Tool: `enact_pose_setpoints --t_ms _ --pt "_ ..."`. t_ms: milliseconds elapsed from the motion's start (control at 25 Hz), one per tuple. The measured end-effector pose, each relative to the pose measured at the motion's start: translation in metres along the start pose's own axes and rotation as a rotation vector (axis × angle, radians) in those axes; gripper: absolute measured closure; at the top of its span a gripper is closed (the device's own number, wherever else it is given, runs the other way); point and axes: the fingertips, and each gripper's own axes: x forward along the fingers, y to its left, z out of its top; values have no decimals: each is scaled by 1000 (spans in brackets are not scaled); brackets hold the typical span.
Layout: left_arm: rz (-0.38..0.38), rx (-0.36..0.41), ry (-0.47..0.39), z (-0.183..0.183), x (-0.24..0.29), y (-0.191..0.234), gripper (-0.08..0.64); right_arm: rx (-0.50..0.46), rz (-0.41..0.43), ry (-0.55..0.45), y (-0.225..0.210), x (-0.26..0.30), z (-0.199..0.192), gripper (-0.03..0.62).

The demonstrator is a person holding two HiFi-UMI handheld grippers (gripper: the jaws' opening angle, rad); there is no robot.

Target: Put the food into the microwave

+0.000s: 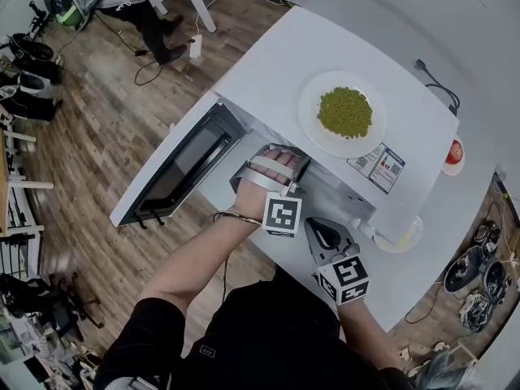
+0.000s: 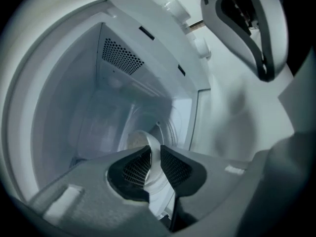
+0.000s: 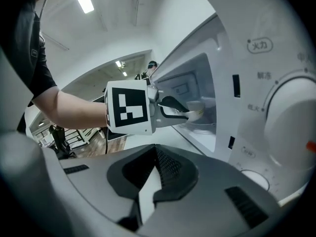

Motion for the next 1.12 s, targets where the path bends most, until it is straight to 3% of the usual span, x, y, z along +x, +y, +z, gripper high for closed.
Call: enact_pose_setpoints --t_ms 400,480,560,720,880,1120 --pt "-14 -20 17 -1 26 21 483 44 -25 -9 -13 3 5 578" --pt "-23 -39 30 -2 24 19 391 38 -25 -12 -11 -1 6 578" --pt "-16 -72 33 -2 17 22 370 27 -23 -12 -9 -6 7 577" --pt "-4 -182 21 -2 -16 22 369 1 -21 -26 7 -22 10 578" --pt "-14 -362 -23 8 -69 5 370 -38 -20 -42 32 -48 12 578" --pt "-3 -572 -112 41 -158 -24 370 -92 -41 -80 73 -108 14 578"
